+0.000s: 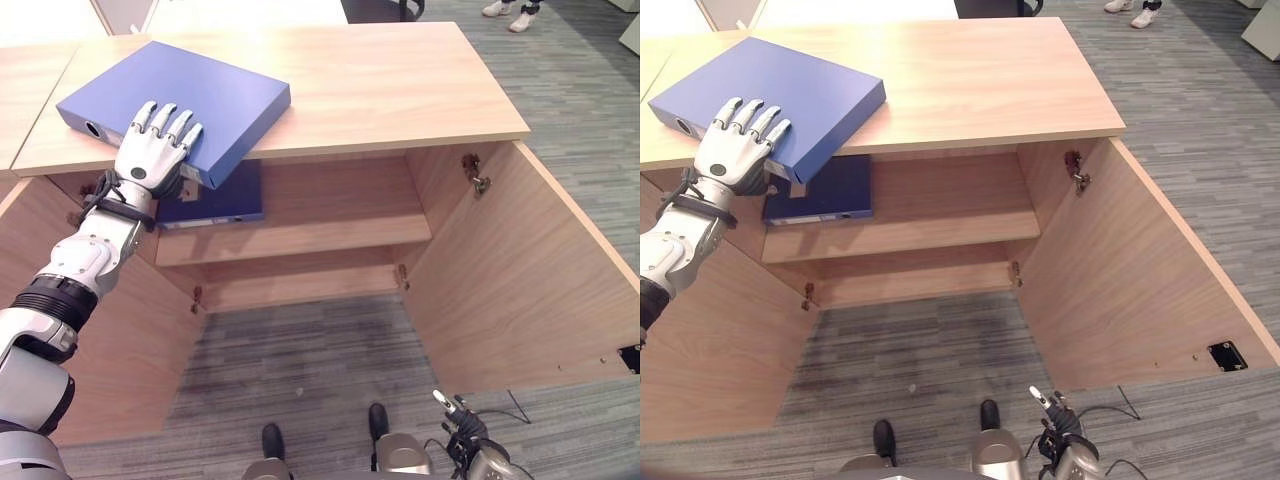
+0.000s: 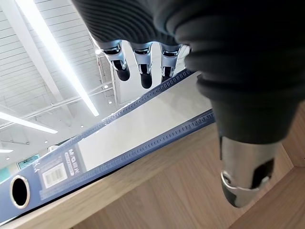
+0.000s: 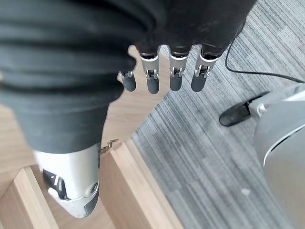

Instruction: Put the empty folder in the office cabinet

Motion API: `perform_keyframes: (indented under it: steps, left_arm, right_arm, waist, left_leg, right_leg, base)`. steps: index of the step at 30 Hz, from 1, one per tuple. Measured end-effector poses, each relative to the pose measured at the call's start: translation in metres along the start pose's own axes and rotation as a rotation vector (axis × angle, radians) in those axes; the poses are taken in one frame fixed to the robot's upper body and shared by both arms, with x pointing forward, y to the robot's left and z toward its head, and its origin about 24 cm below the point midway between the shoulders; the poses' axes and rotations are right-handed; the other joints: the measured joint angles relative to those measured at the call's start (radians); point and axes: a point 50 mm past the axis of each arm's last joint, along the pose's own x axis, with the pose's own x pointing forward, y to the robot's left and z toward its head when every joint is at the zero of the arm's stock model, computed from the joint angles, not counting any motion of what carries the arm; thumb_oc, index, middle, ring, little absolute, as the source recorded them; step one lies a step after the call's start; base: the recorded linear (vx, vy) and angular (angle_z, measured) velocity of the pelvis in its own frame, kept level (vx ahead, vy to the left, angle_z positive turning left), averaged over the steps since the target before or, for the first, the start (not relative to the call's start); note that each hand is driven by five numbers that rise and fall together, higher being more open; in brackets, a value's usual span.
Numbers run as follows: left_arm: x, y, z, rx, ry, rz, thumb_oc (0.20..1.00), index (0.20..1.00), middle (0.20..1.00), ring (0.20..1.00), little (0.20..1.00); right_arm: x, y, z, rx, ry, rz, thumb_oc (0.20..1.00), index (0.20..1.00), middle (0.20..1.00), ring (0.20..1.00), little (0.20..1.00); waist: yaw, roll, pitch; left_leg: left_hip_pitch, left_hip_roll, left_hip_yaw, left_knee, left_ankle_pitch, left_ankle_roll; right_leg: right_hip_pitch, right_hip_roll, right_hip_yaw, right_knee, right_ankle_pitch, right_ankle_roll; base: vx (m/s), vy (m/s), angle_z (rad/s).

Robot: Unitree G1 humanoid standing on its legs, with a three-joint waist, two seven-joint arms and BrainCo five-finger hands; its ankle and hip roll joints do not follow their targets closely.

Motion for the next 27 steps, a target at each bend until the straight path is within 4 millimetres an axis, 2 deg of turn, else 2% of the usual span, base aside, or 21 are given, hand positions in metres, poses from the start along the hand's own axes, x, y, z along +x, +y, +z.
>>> perform_keyframes:
  steps: [5, 9, 27]
  left_arm:
    - [0.002, 0.004, -0.002, -0.068, 0.044, 0.045, 0.200, 0.200, 0.200, 0.200, 0.200]
    - [0.005, 0.008, -0.001, -0.125, 0.080, 0.092, 0.200, 0.200, 0.200, 0.200, 0.200]
    - [0.009, 0.018, 0.001, -0.159, 0.087, 0.151, 0.200, 0.200, 0.200, 0.200, 0.200]
  right_arm:
    - [0.000, 0.000, -0.002, 0.003, 0.004, -0.004, 1.000, 1.000, 1.000, 1.000, 1.000]
    - [-0.001, 0.000, -0.002, 0.004, 0.001, -0.002, 1.000, 1.000, 1.000, 1.000, 1.000]
    - [-0.001, 0.007, -0.004, -0.008, 0.004, 0.018, 1.000, 1.000, 1.000, 1.000, 1.000]
  waist:
    - [-0.002, -0.020, 0.007]
    - [-0.001, -0.021, 0.007]
    - [0.000, -0.024, 0.004]
  left_leg:
    - [0.005, 0.000, 0.002, 0.000, 0.000, 0.000]
    - [0.008, 0.001, 0.003, -0.001, 0.000, 0.000]
    - [0.029, 0.002, -0.001, -0.007, 0.000, 0.000]
  right_leg:
    - [0.000, 0.000, 0.002, 0.005, 0.000, 0.000]
    - [0.004, 0.001, 0.002, 0.006, 0.000, 0.000]
    - [0.021, 0.001, 0.001, 0.014, -0.002, -0.003]
  base:
    - [0.00, 0.000, -0.01]
    - [0.00, 0.000, 0.00]
    - [0.00, 0.000, 0.00]
